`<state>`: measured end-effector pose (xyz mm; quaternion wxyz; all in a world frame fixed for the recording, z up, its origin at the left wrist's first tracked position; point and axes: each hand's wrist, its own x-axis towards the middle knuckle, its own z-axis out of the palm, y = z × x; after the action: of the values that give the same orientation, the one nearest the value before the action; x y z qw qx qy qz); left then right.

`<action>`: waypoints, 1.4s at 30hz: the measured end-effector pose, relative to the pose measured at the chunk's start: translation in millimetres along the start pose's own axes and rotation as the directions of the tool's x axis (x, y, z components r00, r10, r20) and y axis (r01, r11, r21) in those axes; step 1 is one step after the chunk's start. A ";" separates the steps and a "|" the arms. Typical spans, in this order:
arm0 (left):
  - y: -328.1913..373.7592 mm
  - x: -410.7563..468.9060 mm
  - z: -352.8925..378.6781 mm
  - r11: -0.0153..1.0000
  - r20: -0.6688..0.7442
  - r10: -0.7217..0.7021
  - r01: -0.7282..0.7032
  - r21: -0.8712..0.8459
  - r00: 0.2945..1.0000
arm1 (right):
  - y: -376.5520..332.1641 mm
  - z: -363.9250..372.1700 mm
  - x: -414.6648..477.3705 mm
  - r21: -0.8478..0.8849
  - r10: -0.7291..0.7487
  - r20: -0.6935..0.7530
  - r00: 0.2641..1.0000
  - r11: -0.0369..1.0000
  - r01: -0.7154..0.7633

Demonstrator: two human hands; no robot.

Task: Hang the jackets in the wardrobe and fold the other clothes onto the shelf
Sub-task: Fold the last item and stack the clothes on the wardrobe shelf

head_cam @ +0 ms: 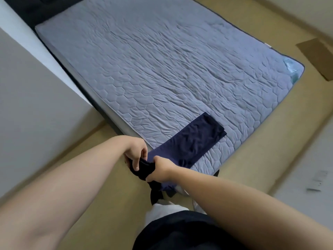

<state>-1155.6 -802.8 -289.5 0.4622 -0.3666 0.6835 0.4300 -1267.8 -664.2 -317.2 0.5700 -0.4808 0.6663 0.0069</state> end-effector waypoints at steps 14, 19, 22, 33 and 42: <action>209.4 262.5 -102.3 0.955 -0.222 0.095 -0.025 0.297 0.971 | 262.9 -165.0 122.5 0.643 0.328 -0.105 0.939 0.743 -0.188; 249.4 378.2 -130.0 0.987 -0.279 0.081 -0.038 0.159 0.957 | 347.6 -199.5 198.6 0.721 0.426 -0.108 0.898 0.655 -0.225; 265.8 435.7 -139.2 0.997 -0.391 0.065 -0.043 0.065 0.918 | 393.3 -208.6 233.5 0.848 0.515 -0.129 0.847 0.500 -0.175; 279.8 539.3 -140.3 0.992 -0.438 -0.115 0.079 -0.099 0.892 | 447.3 -193.0 301.8 0.889 0.629 -0.156 0.762 0.425 -0.169; 286.8 521.1 -132.3 0.978 -0.481 -0.138 0.041 -0.206 0.866 | 439.2 -187.6 271.3 0.915 0.634 -0.193 0.749 0.391 -0.096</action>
<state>-1613.6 -875.7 -684.7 0.2554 -0.5376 0.7169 0.3630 -1663.5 -704.3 -696.1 0.5103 0.0581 0.7938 -0.3257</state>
